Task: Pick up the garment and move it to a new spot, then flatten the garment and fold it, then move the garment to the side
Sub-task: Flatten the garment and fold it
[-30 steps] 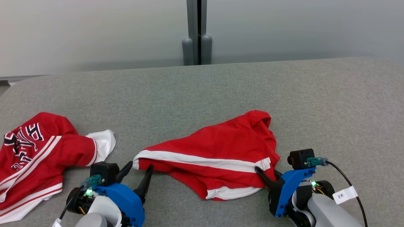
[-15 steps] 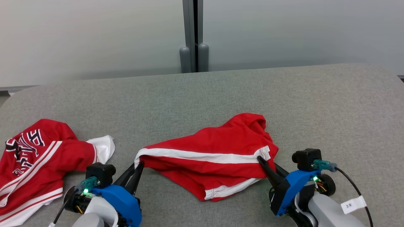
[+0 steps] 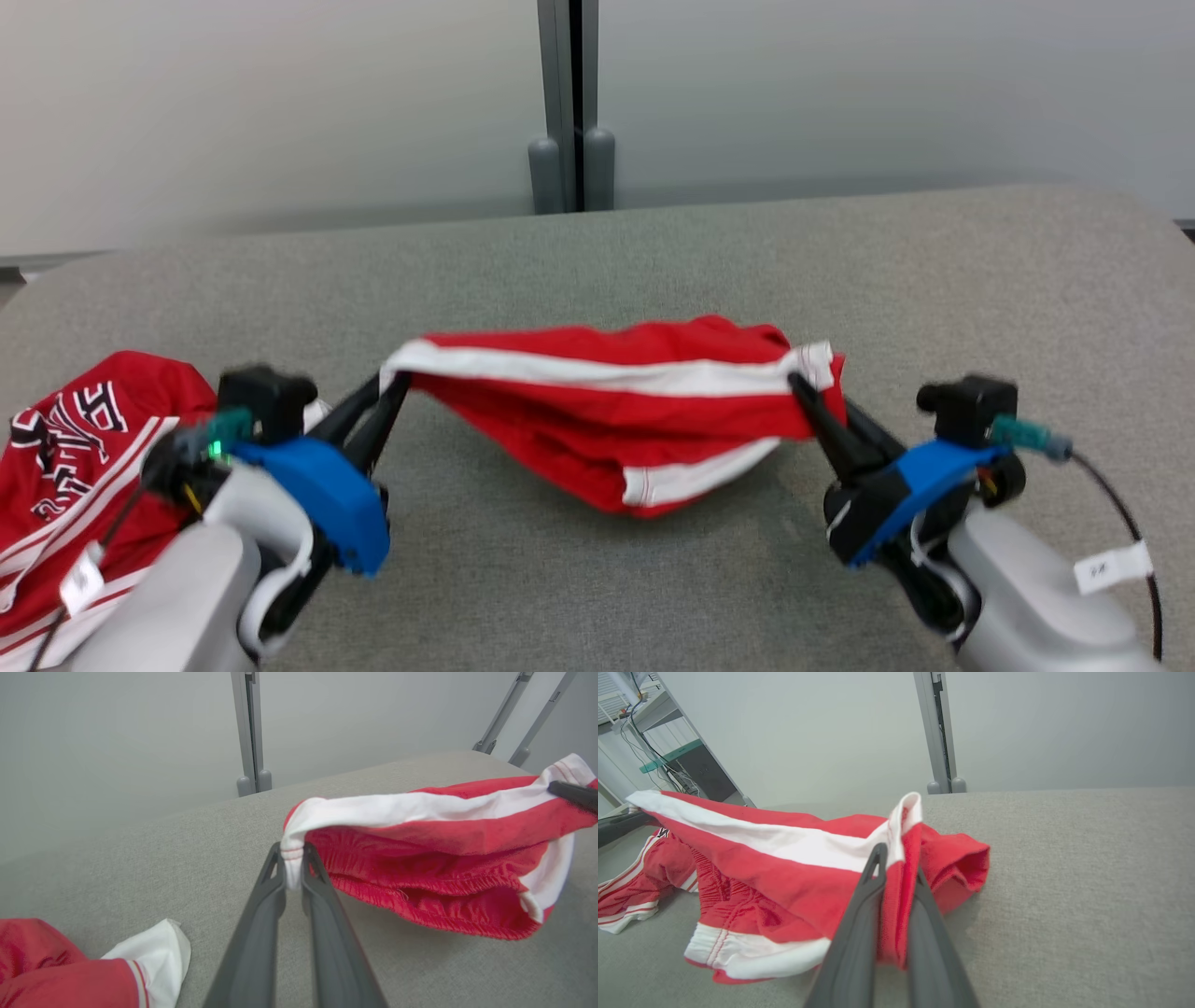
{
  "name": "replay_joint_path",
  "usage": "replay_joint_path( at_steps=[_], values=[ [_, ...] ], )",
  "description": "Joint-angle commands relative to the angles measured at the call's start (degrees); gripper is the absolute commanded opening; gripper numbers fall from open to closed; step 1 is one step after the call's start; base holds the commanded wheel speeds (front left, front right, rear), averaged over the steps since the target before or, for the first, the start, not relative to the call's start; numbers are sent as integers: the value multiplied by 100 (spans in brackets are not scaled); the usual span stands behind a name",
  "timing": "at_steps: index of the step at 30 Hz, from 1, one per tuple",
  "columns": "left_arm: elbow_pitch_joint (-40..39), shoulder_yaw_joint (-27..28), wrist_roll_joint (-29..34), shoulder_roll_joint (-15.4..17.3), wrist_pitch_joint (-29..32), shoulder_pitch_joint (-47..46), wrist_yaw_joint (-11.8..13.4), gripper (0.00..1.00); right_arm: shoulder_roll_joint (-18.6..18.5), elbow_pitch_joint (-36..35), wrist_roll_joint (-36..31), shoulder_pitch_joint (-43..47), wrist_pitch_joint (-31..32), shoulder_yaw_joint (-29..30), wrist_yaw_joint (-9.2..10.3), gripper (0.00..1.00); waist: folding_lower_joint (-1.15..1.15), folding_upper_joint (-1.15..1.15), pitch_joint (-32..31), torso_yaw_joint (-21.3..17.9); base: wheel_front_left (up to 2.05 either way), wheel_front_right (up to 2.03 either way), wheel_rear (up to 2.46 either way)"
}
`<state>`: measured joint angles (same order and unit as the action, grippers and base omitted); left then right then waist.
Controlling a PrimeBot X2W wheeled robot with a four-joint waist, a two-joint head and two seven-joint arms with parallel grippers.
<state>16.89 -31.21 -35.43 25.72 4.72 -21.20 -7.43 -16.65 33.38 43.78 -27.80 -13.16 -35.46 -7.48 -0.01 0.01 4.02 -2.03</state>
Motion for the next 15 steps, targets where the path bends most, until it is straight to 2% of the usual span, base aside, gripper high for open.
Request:
replay_joint_path(
  at_steps=[1, 6, 10, 11, 15],
  values=[
    [-51, -60, -108, 48, 164, -326, -9, 0, -76, -73, 122, -301, 83, -15, -3, 0, 1, -1, 155, 59, 0, 0, 0],
    [124, -337, -451, 110, 735, -1228, -8, 0, -169, -45, 496, -971, 561, -118, -3, 0, 1, -1, 634, 74, 0, 0, 0],
    [658, -642, -788, 161, 1238, -2402, -8, 0, -176, 170, 1161, -1955, 1175, -188, -3, 0, 1, -1, 1180, 36, 0, 0, 0],
    [932, -768, -958, 109, 1389, -2993, -8, 0, -268, 409, 1314, -2552, 1440, -223, -2, 0, 1, -1, 1466, 28, 0, 0, 0],
    [1496, -912, -1091, 15, 1301, -4166, -8, 0, -153, 733, 1612, -3671, 1465, -178, -3, 0, 1, -1, 1908, -4, 0, 0, 0]
  ],
)
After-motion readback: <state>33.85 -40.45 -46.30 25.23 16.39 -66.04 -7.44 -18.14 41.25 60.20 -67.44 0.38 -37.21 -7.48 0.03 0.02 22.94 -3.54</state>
